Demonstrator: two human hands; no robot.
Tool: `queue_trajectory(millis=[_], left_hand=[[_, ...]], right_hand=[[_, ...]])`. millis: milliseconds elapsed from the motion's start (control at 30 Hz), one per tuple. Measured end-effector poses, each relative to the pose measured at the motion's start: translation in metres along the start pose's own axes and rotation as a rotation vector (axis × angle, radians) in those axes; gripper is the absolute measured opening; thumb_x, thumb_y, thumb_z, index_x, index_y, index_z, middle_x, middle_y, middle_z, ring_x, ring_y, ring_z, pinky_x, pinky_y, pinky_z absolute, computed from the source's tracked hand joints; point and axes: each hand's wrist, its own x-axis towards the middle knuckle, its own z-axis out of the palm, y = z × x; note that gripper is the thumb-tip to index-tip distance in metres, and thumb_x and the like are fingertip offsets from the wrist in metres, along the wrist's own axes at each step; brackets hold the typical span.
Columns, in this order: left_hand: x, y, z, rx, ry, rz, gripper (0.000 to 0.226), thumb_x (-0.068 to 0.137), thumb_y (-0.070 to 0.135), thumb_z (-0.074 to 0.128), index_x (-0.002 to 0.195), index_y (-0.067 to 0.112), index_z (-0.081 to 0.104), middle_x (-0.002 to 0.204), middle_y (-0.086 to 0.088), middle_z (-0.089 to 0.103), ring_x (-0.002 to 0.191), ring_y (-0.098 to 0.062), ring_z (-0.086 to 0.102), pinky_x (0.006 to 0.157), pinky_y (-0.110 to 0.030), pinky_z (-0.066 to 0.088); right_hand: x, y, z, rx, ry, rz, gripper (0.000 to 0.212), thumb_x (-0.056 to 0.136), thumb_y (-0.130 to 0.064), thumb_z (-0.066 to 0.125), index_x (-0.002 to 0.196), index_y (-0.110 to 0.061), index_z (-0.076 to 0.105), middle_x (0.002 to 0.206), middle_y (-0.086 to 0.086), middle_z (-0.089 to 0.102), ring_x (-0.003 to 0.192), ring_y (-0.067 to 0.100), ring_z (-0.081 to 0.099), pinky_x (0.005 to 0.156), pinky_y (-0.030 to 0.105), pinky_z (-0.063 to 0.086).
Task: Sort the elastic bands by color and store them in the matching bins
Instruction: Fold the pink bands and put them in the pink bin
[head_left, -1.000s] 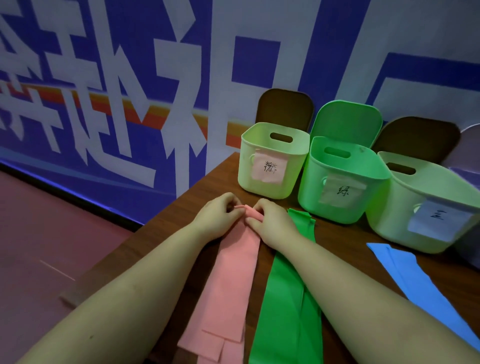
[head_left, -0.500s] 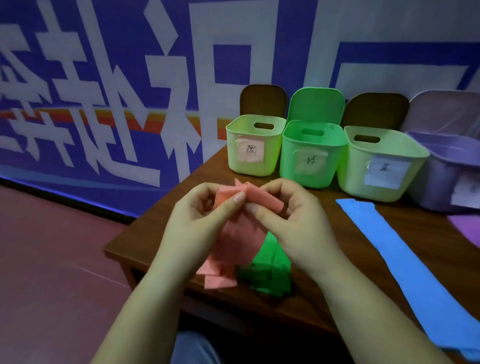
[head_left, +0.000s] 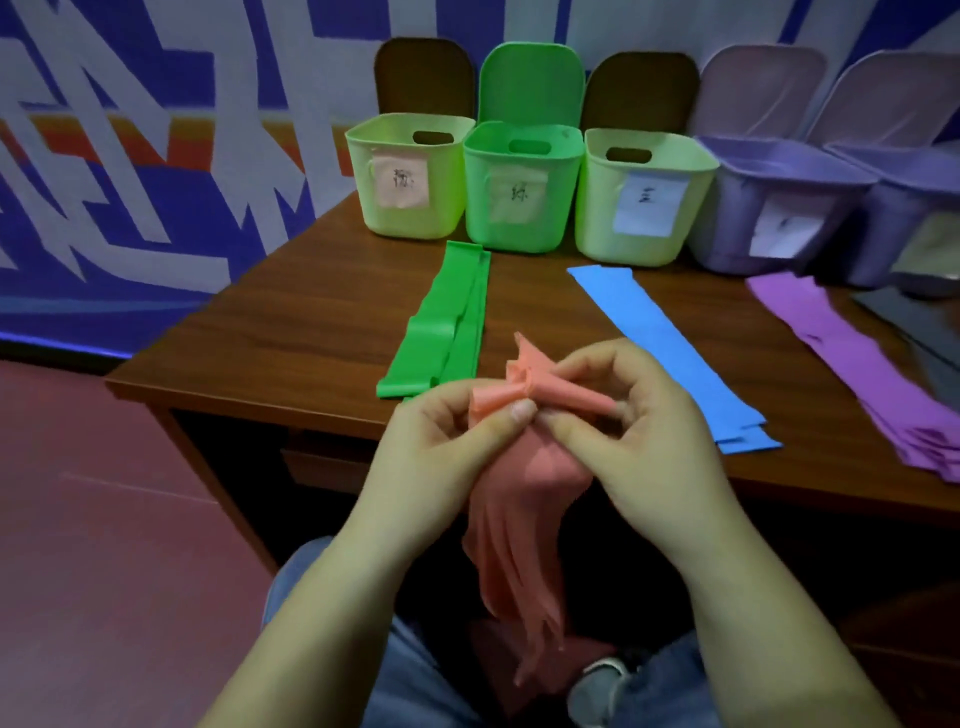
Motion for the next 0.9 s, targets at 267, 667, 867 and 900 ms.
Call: queue_trajectory(millis=[267, 667, 867, 900], left_hand=[[-0.012, -0.035, 0.021, 0.072, -0.058, 0.042, 0.015, 0.078, 0.022, 0.068, 0.093, 0.020, 0.070, 0.093, 0.008, 0.073, 0.088, -0.004, 0.067, 0.076, -0.018, 0.051], [-0.016, -0.052, 0.017, 0.166, -0.186, 0.069, 0.031, 0.081, 0.013, 0.068, 0.110, 0.026, 0.065, 0.110, 0.014, 0.069, 0.102, 0.000, 0.063, 0.085, -0.014, 0.046], [-0.022, -0.059, 0.017, 0.124, -0.302, 0.031, 0.043, 0.084, 0.009, 0.064, 0.123, 0.029, 0.060, 0.121, 0.009, 0.065, 0.113, -0.008, 0.059, 0.095, -0.024, 0.046], [-0.022, -0.059, 0.019, 0.092, -0.316, 0.001, 0.047, 0.084, 0.009, 0.065, 0.125, 0.031, 0.058, 0.119, 0.008, 0.066, 0.110, -0.008, 0.061, 0.091, -0.023, 0.048]], right_hand=[[-0.033, 0.028, -0.015, 0.283, 0.078, 0.508, 0.072, 0.051, -0.048, 0.074, 0.117, -0.022, 0.059, 0.108, 0.000, 0.070, 0.089, 0.011, 0.069, 0.074, 0.024, 0.055], [-0.040, 0.029, -0.006, 0.686, 0.122, 0.556, 0.035, 0.071, -0.022, 0.064, 0.102, -0.006, 0.064, 0.092, 0.012, 0.073, 0.080, 0.018, 0.068, 0.069, 0.025, 0.056], [-0.041, 0.034, -0.008, 0.592, 0.169, 0.485, 0.026, 0.070, -0.023, 0.064, 0.095, -0.014, 0.067, 0.085, 0.003, 0.072, 0.077, 0.013, 0.067, 0.067, 0.024, 0.055], [-0.042, 0.036, -0.009, 0.545, 0.192, 0.452, 0.021, 0.068, -0.023, 0.065, 0.089, -0.019, 0.068, 0.083, 0.000, 0.072, 0.076, 0.010, 0.066, 0.066, 0.023, 0.054]])
